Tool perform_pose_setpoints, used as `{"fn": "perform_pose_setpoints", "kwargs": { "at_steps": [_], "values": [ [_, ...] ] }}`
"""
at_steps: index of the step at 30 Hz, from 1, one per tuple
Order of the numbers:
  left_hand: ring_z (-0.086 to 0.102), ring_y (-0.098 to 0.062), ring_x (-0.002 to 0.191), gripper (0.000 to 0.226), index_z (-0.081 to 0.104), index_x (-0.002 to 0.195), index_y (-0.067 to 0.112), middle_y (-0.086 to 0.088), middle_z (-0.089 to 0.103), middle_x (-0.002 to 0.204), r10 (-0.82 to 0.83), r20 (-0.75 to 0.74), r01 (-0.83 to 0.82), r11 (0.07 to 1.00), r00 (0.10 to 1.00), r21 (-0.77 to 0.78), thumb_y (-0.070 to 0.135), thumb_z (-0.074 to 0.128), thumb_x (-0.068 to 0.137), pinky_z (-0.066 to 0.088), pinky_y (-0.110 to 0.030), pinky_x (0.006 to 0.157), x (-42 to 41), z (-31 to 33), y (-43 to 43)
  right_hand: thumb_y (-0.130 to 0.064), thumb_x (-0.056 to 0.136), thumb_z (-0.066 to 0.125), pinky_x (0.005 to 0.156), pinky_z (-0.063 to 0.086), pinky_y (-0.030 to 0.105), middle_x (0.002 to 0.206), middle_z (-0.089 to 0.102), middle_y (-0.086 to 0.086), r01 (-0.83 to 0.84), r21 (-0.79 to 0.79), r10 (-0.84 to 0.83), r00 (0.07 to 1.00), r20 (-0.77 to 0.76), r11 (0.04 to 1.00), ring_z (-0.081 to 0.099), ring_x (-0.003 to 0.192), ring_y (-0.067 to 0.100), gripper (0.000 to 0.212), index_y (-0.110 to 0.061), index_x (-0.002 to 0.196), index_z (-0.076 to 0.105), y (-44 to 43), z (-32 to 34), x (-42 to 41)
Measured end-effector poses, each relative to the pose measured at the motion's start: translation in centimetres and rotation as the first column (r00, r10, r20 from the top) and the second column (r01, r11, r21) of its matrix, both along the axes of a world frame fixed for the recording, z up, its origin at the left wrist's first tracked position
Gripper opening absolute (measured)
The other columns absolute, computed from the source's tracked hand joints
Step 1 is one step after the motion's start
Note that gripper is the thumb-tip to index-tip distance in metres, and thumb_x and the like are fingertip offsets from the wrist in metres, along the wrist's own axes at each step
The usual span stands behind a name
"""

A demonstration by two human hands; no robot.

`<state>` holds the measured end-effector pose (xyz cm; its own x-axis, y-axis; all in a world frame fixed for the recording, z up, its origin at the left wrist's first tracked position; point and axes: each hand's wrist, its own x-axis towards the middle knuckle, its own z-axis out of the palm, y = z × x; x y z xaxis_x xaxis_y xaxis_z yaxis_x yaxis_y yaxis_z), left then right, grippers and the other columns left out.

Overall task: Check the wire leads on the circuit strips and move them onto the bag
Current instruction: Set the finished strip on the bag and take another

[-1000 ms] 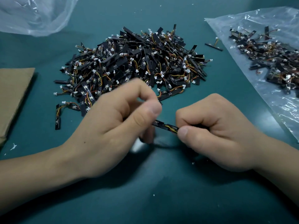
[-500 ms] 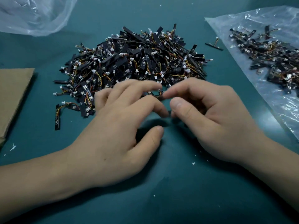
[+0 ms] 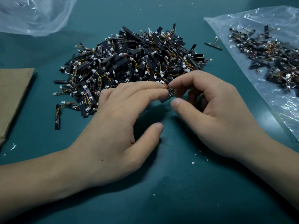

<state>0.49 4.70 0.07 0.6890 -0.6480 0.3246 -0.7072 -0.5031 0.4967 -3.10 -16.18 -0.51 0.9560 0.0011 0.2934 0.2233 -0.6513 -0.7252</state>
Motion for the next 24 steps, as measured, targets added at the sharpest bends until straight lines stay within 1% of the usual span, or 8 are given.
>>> {"fn": "perform_pose_setpoints", "kwargs": {
  "at_steps": [3,6,9,11,14,16,19,24],
  "values": [
    [0.052,-0.009,0.130,0.044,0.060,0.132,0.017,0.009,0.057,0.137,-0.042,-0.072,0.030,0.988,0.997,-0.150,0.017,0.065,0.088,0.040,-0.023,0.101,0.28,0.01,-0.01,-0.036,0.088,0.070,0.068,0.043,0.018,0.095,0.066,-0.013,-0.077,-0.013,0.077,0.996,-0.042,0.997,0.060,0.078,0.017,0.027,-0.033,0.115,0.064,0.00,0.13,-0.06],
    [0.058,-0.011,0.124,0.039,0.064,0.127,0.014,0.007,0.062,0.132,-0.097,-0.116,0.067,0.970,0.989,-0.234,0.009,0.066,0.088,0.049,-0.020,0.090,0.35,0.13,-0.10,-0.040,0.091,0.071,0.065,0.043,0.016,0.080,0.066,-0.017,-0.100,-0.054,0.100,0.995,-0.006,0.993,0.061,0.072,0.012,0.011,-0.033,0.097,0.066,0.06,0.03,-0.09],
    [0.061,-0.006,0.118,0.033,0.069,0.121,0.013,0.007,0.066,0.127,-0.123,-0.112,0.090,0.961,0.986,-0.263,0.005,0.065,0.089,0.050,-0.015,0.089,0.26,0.37,-0.08,-0.037,0.091,0.072,0.059,0.040,0.013,0.069,0.063,-0.013,-0.083,-0.007,0.083,0.996,0.034,0.997,0.055,0.061,0.003,0.014,-0.028,0.082,0.066,-0.03,-0.25,-0.13],
    [0.062,-0.005,0.116,0.031,0.071,0.118,0.013,0.007,0.067,0.125,-0.119,-0.107,0.087,0.961,0.987,-0.262,0.004,0.064,0.089,0.048,-0.013,0.089,0.26,0.50,-0.07,-0.031,0.089,0.076,0.060,0.044,0.018,0.073,0.066,-0.007,-0.123,0.172,0.120,0.992,0.029,0.977,0.055,0.061,0.005,0.012,-0.024,0.089,0.066,-0.20,-0.25,-0.10],
    [0.062,-0.005,0.116,0.029,0.073,0.115,0.014,0.009,0.068,0.122,-0.093,-0.140,0.054,0.963,0.986,-0.264,0.007,0.064,0.089,0.046,-0.016,0.095,0.21,0.45,-0.12,-0.024,0.087,0.076,0.059,0.051,0.041,0.085,0.069,0.001,-0.200,0.412,0.224,0.975,-0.009,0.889,0.057,0.066,0.032,0.036,-0.025,0.121,0.063,-0.80,-0.03,-0.04],
    [0.063,-0.004,0.115,0.028,0.073,0.115,0.016,0.012,0.070,0.119,-0.067,-0.208,0.005,0.959,0.976,-0.282,0.013,0.065,0.088,0.046,-0.015,0.097,0.11,0.39,-0.12,-0.020,0.089,0.076,0.058,0.055,0.045,0.089,0.071,-0.001,-0.215,0.350,0.231,0.973,-0.005,0.912,0.061,0.065,0.033,0.037,-0.029,0.124,0.067,-0.90,-0.03,0.00],
    [0.064,-0.005,0.113,0.026,0.070,0.114,0.021,0.012,0.070,0.118,-0.078,-0.277,-0.013,0.949,0.958,-0.314,0.016,0.065,0.088,0.047,-0.013,0.095,-0.10,0.46,-0.23,-0.020,0.089,0.078,0.054,0.054,0.047,0.088,0.072,-0.002,-0.174,0.270,0.171,0.985,0.036,0.947,0.064,0.060,0.025,0.022,-0.031,0.107,0.073,-0.63,-0.23,-0.02],
    [0.064,-0.007,0.115,0.035,0.058,0.107,0.042,0.010,0.069,0.121,-0.116,-0.321,-0.003,0.937,0.940,-0.349,0.015,0.065,0.086,0.046,-0.012,0.093,-0.33,0.88,-0.41,-0.022,0.089,0.079,0.047,0.050,0.036,0.075,0.071,-0.012,-0.120,0.278,0.114,0.993,0.039,0.953,0.061,0.052,0.018,0.010,-0.029,0.092,0.071,-0.66,-0.13,-0.15]
  ]
}}
